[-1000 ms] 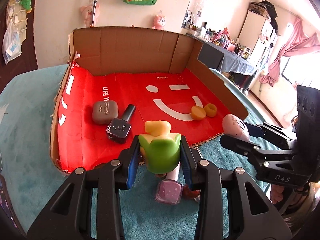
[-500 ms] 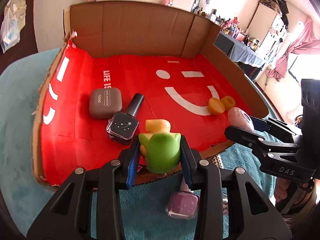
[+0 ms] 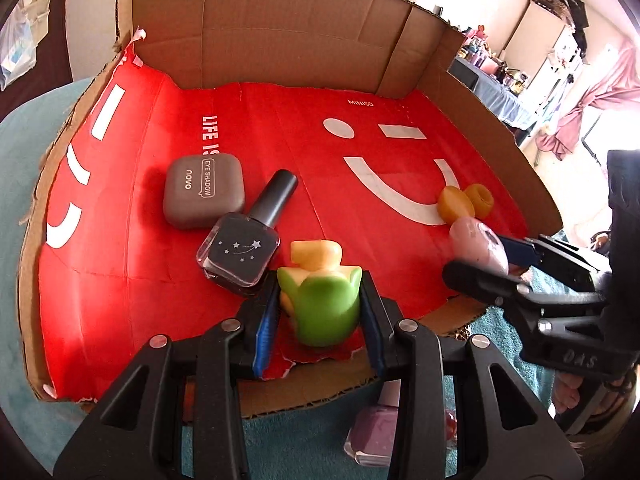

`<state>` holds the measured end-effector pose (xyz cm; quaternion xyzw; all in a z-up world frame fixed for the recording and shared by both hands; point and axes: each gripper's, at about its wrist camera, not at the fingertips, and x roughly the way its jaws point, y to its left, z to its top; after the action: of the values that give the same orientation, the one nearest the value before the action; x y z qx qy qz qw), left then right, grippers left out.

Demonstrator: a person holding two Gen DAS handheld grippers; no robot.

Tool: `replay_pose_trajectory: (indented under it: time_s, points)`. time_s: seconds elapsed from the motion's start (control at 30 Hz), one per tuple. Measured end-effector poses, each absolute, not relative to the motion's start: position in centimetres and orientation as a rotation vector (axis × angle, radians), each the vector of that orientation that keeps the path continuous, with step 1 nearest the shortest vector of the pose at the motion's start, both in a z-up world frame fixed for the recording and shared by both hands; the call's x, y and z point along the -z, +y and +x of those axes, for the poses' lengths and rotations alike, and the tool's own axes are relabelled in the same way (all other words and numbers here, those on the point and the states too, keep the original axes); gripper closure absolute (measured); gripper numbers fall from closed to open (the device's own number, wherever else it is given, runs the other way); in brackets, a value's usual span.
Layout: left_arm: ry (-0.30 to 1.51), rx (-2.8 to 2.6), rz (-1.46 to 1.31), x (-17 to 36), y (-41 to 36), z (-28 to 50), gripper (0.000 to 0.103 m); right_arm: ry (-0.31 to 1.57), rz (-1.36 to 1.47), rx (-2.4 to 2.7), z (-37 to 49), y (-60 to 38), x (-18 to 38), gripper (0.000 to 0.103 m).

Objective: Organize rigid objects
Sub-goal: 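Lift and carry the green toy and pink compact with both tools into the red box, then open the left tool releasing the green toy while the right tool releases the compact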

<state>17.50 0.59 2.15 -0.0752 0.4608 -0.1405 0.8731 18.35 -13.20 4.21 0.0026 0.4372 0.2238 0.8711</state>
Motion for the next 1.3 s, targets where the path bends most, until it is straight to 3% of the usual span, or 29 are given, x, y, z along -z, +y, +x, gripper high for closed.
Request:
replay_pose_trajectory:
  time_s: [1.3]
  points:
    - [0.925, 0.191, -0.105, -2.2, -0.2, 20.9, 0.068, 0.899, -0.057, -0.268, 22.6, -13.3, -2.8, 0.044]
